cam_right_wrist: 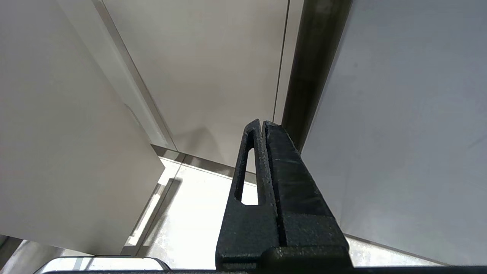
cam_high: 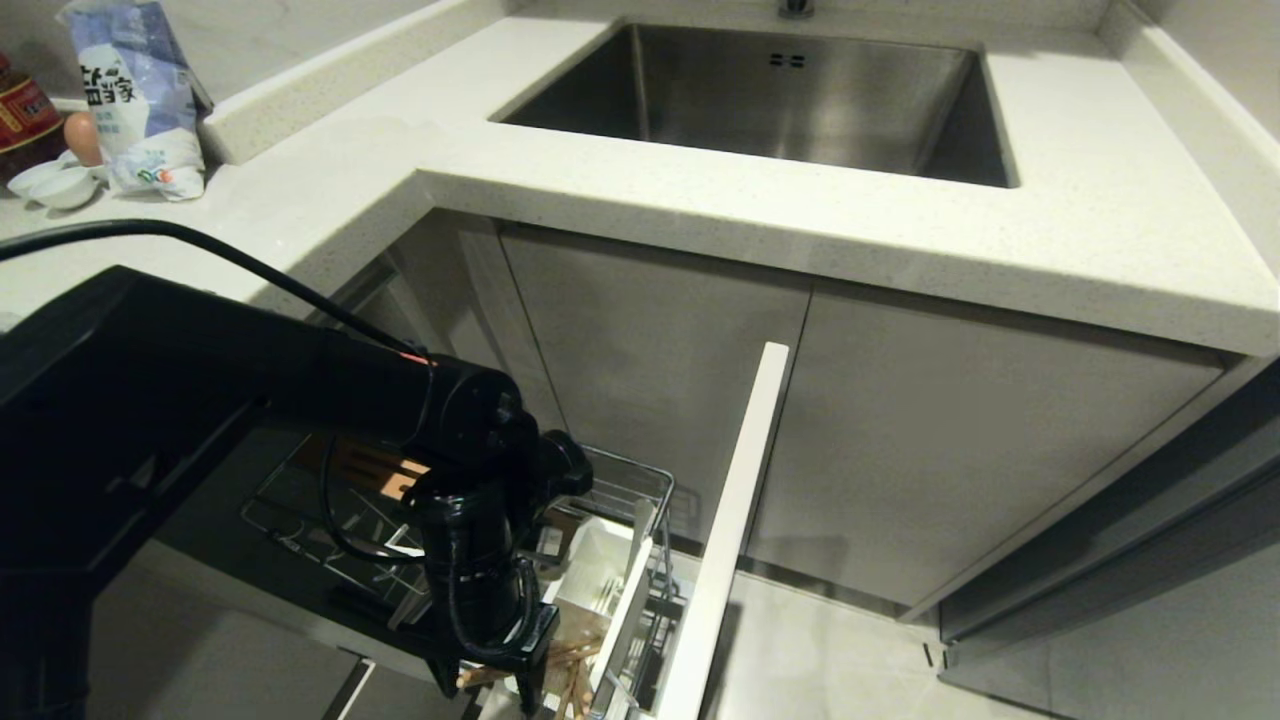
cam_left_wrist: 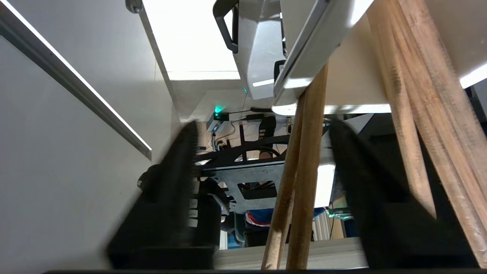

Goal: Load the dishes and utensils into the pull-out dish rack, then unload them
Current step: Take the chopsticks out of the cupboard

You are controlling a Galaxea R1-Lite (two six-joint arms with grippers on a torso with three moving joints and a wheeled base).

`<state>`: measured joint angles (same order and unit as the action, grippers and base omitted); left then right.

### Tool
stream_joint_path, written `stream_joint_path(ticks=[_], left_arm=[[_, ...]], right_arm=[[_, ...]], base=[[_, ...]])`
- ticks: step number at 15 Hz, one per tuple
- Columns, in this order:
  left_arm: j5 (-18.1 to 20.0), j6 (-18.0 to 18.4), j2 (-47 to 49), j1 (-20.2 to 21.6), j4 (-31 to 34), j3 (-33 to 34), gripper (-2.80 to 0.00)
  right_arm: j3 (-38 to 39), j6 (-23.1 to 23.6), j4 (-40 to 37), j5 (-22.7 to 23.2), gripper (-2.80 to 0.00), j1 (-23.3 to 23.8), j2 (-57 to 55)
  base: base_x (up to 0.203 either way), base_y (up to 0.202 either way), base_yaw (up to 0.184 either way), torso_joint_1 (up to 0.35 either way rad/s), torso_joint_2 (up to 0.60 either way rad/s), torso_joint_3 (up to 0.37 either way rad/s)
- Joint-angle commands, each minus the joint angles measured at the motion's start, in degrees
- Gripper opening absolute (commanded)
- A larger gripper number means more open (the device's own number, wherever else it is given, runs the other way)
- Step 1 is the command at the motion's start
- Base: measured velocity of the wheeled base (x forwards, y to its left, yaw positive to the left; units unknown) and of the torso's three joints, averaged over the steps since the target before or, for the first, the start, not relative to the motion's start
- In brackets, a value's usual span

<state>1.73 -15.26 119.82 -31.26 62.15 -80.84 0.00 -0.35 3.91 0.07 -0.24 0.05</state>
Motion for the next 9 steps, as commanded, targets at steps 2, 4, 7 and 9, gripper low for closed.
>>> stream_joint_path(ticks=[2,4,7,9], left_arm=[[3.25,-0.37,-0.54,-0.53,1.26,-1.27,-2.80],[5.07,-0.50,-0.82,-1.02,2.01,-2.31,-2.80],[5.21,-1.52,-1.08,-1.44,1.84,-2.40,-2.80],[5.21,-1.52,-1.08,-1.44,2.01,-2.31,-2.80]], right_arm=[[1.32,0.00,0.04,0.01,-2.80,-0.02,0.04],[1.32,0.00,0.04,0.01,-2.80,-0.02,0.04],[1.32,0.00,0.04,0.01,-2.80,-0.02,0.04],[1.32,0.00,0.04,0.01,-2.80,-0.02,0.04]], base=[[0.000,0.000,0.000,0.000,0.00,0.000],[0.000,0.000,0.000,0.000,0.00,0.000],[0.000,0.000,0.000,0.000,0.00,0.000],[0.000,0.000,0.000,0.000,0.00,0.000]])
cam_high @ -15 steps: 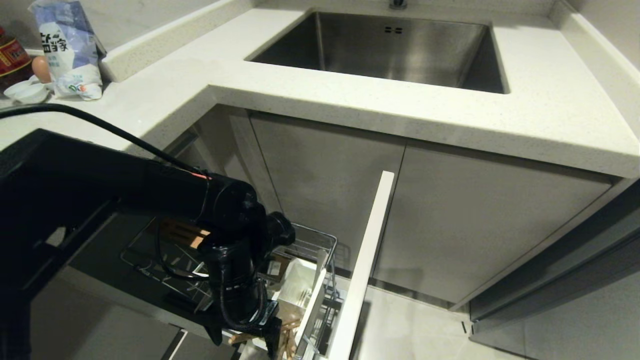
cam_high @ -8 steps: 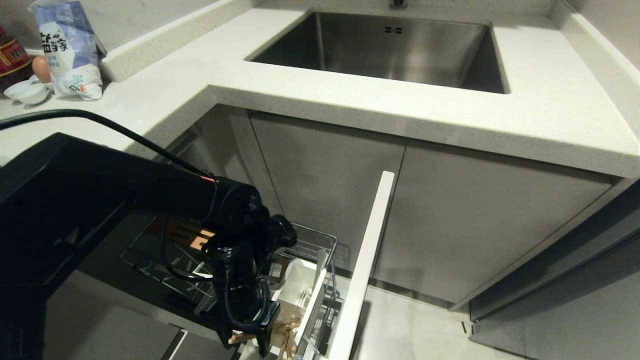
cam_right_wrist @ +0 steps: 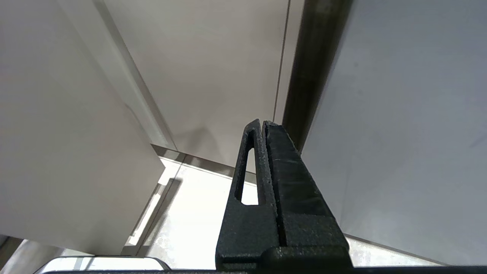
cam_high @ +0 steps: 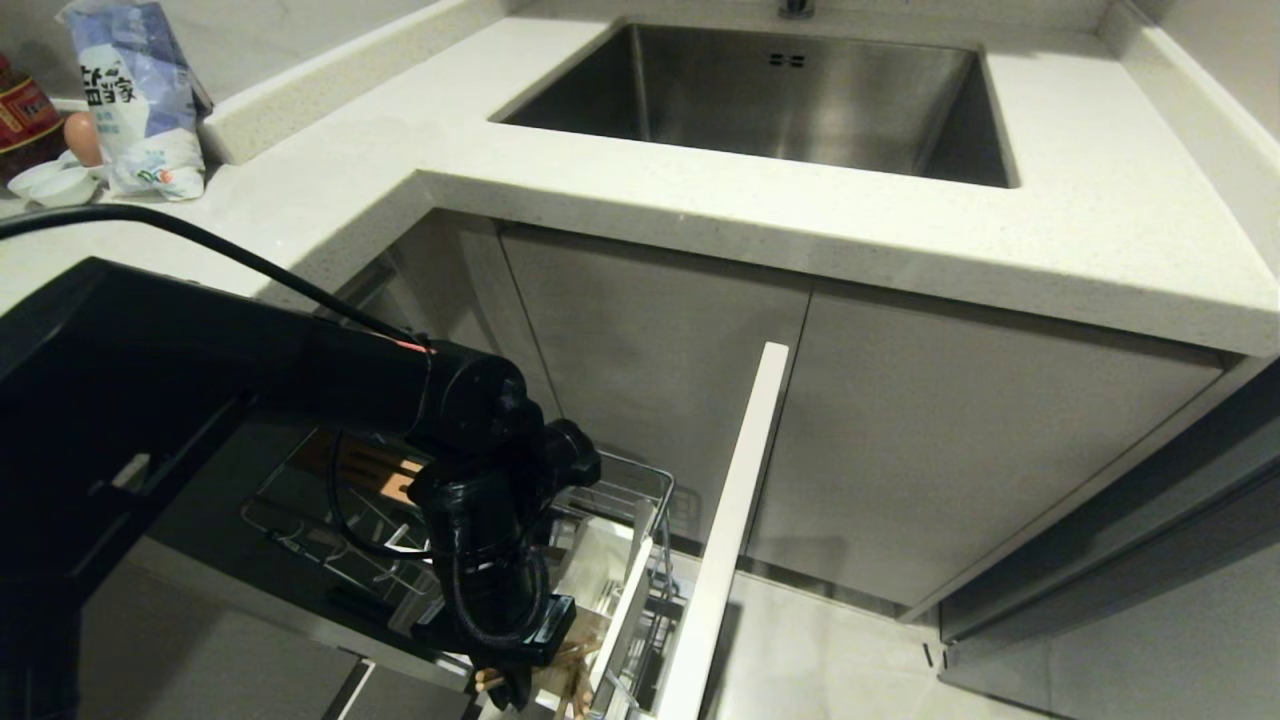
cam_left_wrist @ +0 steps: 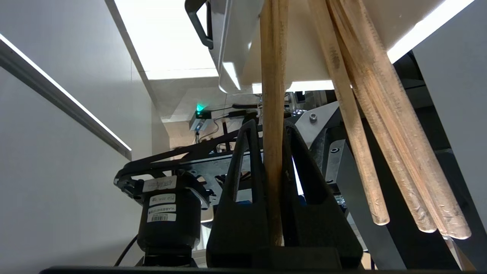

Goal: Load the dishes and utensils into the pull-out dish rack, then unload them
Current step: Take the chopsticks out of the cupboard

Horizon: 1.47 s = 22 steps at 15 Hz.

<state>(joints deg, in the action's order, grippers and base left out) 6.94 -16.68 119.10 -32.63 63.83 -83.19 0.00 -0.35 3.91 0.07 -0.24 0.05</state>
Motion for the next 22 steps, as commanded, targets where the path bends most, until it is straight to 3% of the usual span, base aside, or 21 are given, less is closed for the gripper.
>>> stream_joint_path(ticks=[1,13,20,22], left_arm=[[-0.16,-0.11,-0.42,-0.15,0.55,0.04,-2.80],[-0.78,0.61,-23.23,-4.11,11.02,-0.82,-2.80],[-2.72,0.62,-37.26,-7.67,22.94,-9.73,-2.80],[-2.94,0.60,-40.86,-8.31,23.69,-13.66,-2.80]], right_arm=[[1.32,0.00,0.04,0.01,-2.80,-0.02,0.04],[1.32,0.00,0.04,0.01,-2.80,-0.02,0.04],[1.31,0.00,0.04,0.01,-2.80,-0.02,0.04],[1.32,0.00,0.04,0.01,-2.80,-0.02,0.04]], base=[[0.000,0.000,0.000,0.000,0.00,0.000],[0.000,0.000,0.000,0.000,0.00,0.000],[0.000,0.000,0.000,0.000,0.00,0.000],[0.000,0.000,0.000,0.000,0.00,0.000]])
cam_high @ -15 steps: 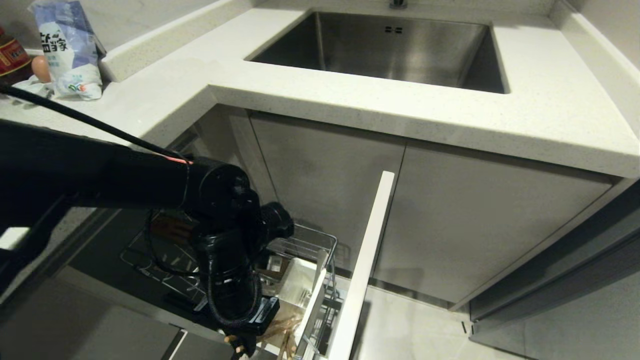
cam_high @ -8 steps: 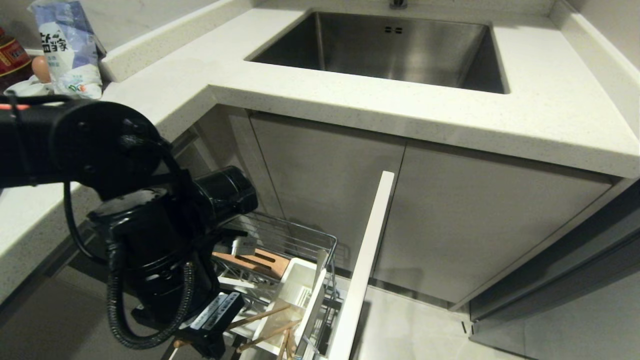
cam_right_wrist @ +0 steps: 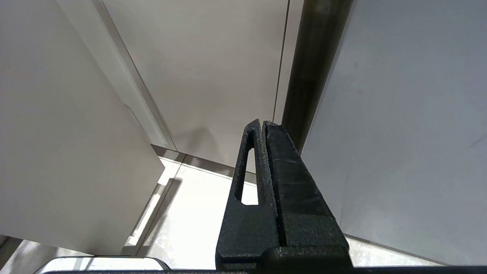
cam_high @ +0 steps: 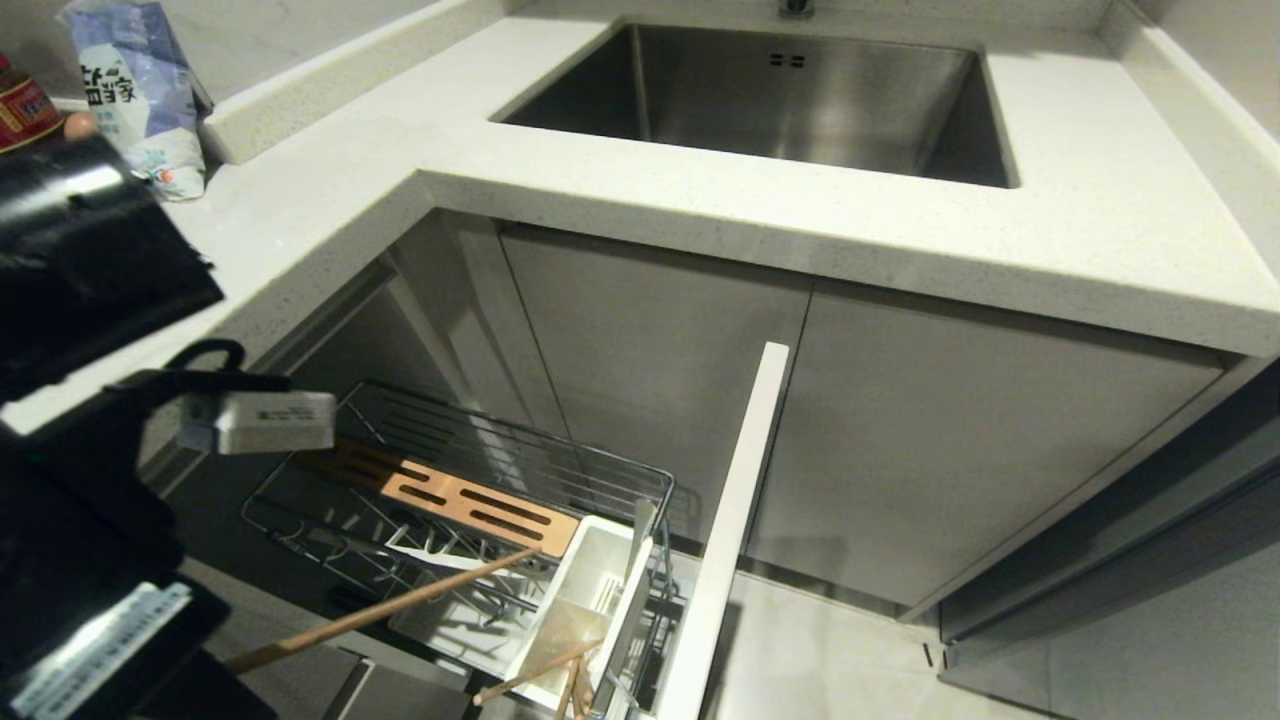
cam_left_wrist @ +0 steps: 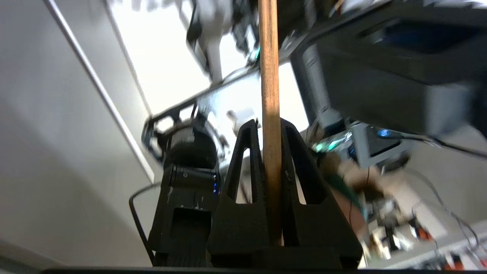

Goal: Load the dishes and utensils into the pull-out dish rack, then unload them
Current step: Take the chopsticks out of the cupboard

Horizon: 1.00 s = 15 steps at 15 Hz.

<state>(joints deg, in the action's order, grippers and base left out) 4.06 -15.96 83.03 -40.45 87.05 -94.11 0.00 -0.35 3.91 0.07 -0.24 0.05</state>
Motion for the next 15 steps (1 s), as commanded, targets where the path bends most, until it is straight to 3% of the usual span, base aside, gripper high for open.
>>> stream_joint_path(ticks=[1,5,7,9,12,15], left_arm=[[-0.41,-0.12,-7.69,-0.62,0.53,-5.57,-2.80],[-3.29,-0.02,-17.79,1.30,0.27,-15.93,-2.80],[-4.35,0.05,-20.97,8.69,-5.58,-16.52,-2.80],[-4.79,0.22,-23.14,19.41,-11.52,-16.68,-2.80],[-5.54,0.12,-26.20,41.44,-17.41,-15.59,-2.80],[-12.90,-1.04,-29.56,60.39,-20.67,-8.13,-2.80]], right_arm=[[1.32,0.00,0.04,0.01,-2.80,-0.02,0.04],[1.32,0.00,0.04,0.01,-2.80,-0.02,0.04],[1.32,0.00,0.04,0.01,-2.80,-0.02,0.04],[1.32,0.00,0.04,0.01,-2.80,-0.02,0.04],[1.32,0.00,0.04,0.01,-2.80,-0.02,0.04],[1.32,0.00,0.04,0.01,-2.80,-0.02,0.04]], base=[[0.000,0.000,0.000,0.000,0.00,0.000],[0.000,0.000,0.000,0.000,0.00,0.000],[0.000,0.000,0.000,0.000,0.00,0.000],[0.000,0.000,0.000,0.000,0.00,0.000],[0.000,0.000,0.000,0.000,0.00,0.000],[0.000,0.000,0.000,0.000,0.00,0.000]])
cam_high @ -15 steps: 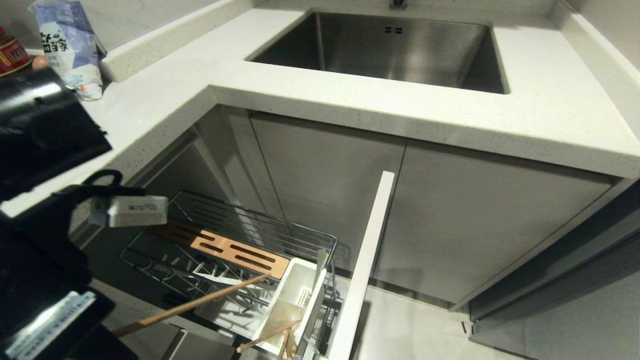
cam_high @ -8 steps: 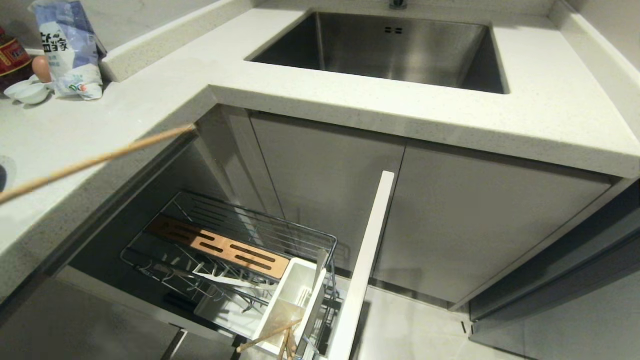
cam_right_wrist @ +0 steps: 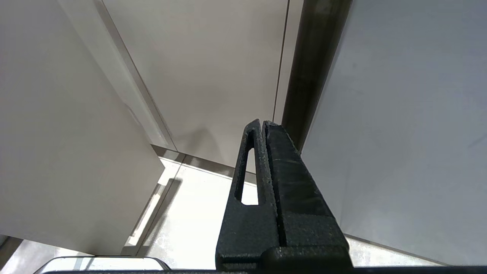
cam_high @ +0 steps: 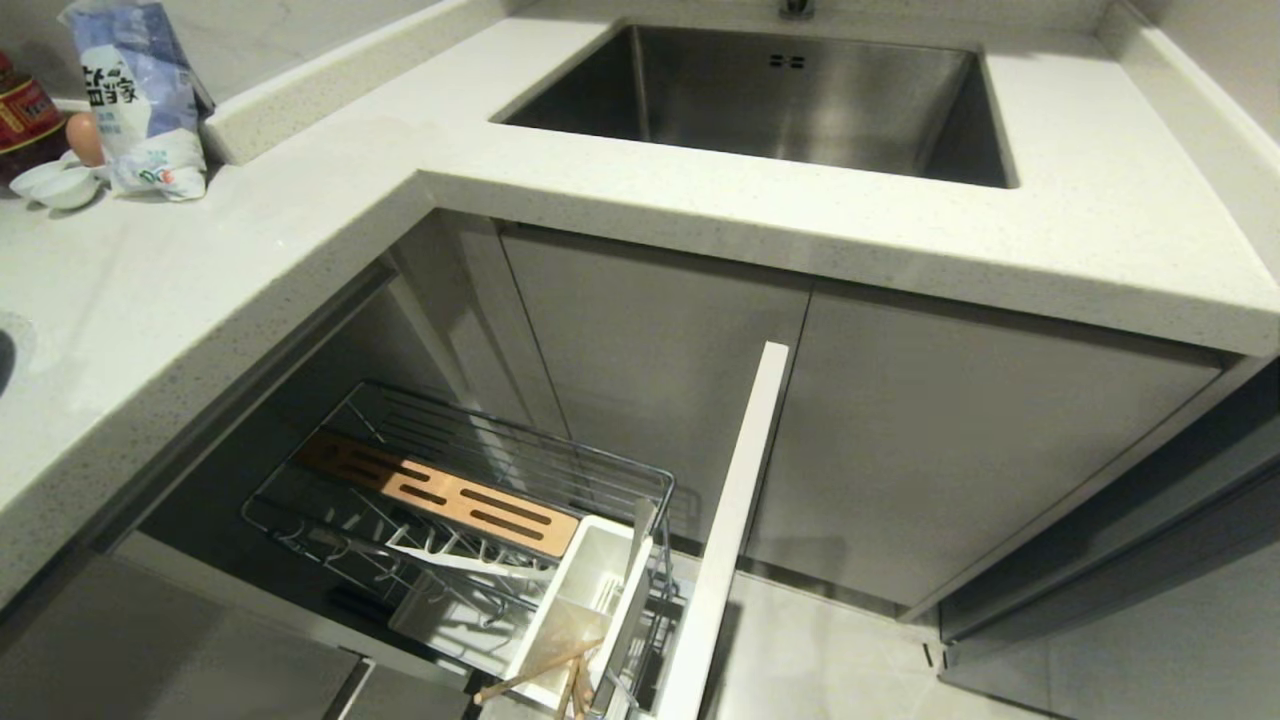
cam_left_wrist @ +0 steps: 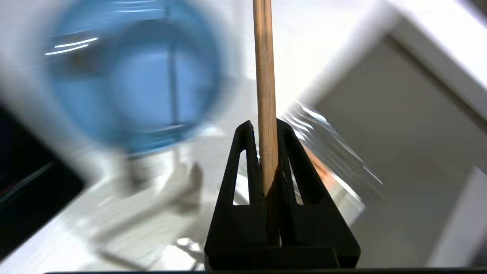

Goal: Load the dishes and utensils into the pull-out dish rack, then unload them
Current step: Take the chopsticks out of the cupboard

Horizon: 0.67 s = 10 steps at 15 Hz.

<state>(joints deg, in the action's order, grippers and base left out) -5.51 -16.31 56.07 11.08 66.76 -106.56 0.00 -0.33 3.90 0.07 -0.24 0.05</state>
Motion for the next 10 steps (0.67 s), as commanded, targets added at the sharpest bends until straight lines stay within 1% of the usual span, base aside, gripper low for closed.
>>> stream_joint_path(ticks=[1,2,3,4,6,8,9,10], left_arm=[[-6.99,-1.99,-3.21,12.43,-1.56,8.66,-2.80],[-10.77,-3.72,-3.43,14.90,-3.71,12.41,-2.80],[-14.03,-5.53,-3.24,16.33,-6.29,15.91,-2.80],[-16.20,-6.75,-2.78,17.53,-8.33,19.21,-2.80],[-17.77,-8.21,-1.92,20.06,-12.48,26.39,-2.80],[-18.01,-8.93,-1.04,21.98,-14.92,32.78,-2.80],[-17.96,-10.52,0.08,22.44,-15.47,34.29,-2.80],[-17.08,-10.96,0.87,22.49,-15.59,34.62,-2.80]], right_arm=[[1.29,-0.02,0.05,0.01,-2.80,-0.02,0.04],[1.32,-0.02,0.05,0.01,-2.80,-0.02,0.04],[1.32,-0.02,0.05,0.01,-2.80,-0.02,0.04],[1.32,-0.02,0.05,0.01,-2.80,-0.02,0.04],[1.32,-0.02,0.05,0.01,-2.80,-0.02,0.04],[1.32,-0.02,0.05,0.01,-2.80,-0.02,0.04],[1.32,-0.02,0.05,0.01,-2.80,-0.02,0.04],[1.32,-0.02,0.05,0.01,-2.80,-0.02,0.04]], base=[[0.000,0.000,0.000,0.000,0.00,0.000],[0.000,0.000,0.000,0.000,0.00,0.000],[0.000,0.000,0.000,0.000,0.00,0.000],[0.000,0.000,0.000,0.000,0.00,0.000],[0.000,0.000,0.000,0.000,0.00,0.000],[0.000,0.000,0.000,0.000,0.00,0.000],[0.000,0.000,0.000,0.000,0.00,0.000],[0.000,0.000,0.000,0.000,0.00,0.000]])
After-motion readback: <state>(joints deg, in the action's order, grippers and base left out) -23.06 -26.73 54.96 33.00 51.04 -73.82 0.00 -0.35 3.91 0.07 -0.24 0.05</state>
